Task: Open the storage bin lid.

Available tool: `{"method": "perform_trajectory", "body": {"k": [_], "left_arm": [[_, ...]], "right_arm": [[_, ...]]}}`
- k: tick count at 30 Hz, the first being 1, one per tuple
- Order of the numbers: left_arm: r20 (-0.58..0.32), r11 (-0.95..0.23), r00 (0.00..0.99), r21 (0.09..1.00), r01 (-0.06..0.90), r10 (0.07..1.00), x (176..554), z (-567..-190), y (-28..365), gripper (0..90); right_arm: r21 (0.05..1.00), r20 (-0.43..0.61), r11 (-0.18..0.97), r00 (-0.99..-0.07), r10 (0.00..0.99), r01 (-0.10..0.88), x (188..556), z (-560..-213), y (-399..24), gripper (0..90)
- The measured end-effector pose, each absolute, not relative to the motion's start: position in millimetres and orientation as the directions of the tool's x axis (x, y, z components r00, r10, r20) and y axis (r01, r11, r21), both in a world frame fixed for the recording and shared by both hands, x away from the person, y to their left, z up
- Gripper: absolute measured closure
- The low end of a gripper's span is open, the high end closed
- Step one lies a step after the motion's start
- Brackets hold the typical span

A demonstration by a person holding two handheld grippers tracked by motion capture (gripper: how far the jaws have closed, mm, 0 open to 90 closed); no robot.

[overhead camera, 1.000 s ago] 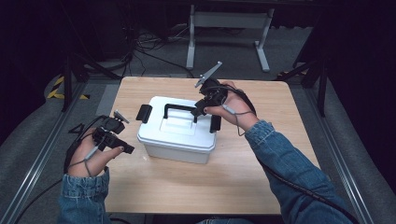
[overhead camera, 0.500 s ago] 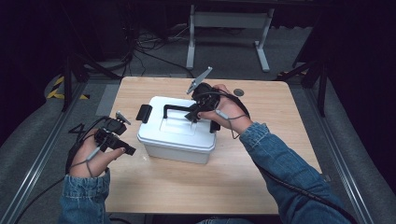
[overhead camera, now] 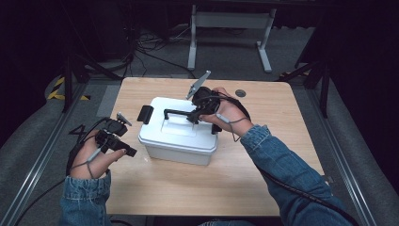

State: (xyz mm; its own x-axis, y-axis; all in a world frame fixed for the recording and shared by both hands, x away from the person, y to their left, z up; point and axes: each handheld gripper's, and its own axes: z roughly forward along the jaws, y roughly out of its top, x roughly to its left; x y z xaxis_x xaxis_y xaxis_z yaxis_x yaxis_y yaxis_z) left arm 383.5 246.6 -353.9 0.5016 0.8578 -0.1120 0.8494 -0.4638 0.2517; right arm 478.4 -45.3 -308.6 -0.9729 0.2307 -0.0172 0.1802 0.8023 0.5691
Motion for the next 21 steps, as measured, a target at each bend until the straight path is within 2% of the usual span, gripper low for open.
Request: {"method": "perform_trajectory", "body": {"k": [9, 21], "left_arm": [[-0.112, -0.462, 0.499, 0.251, 0.851, 0.859, 383, -354, 247, 47.0], [-0.116, -0.460, 0.499, 0.258, 0.850, 0.859, 383, -355, 248, 47.0]], "right_arm": [[0.582, -0.008, 0.795, -0.977, 0.214, 0.170, 481, -307, -46, 83.7], [0.629, -0.024, 0.762, -0.975, 0.219, 0.156, 479, -285, -48, 84.3]]}}
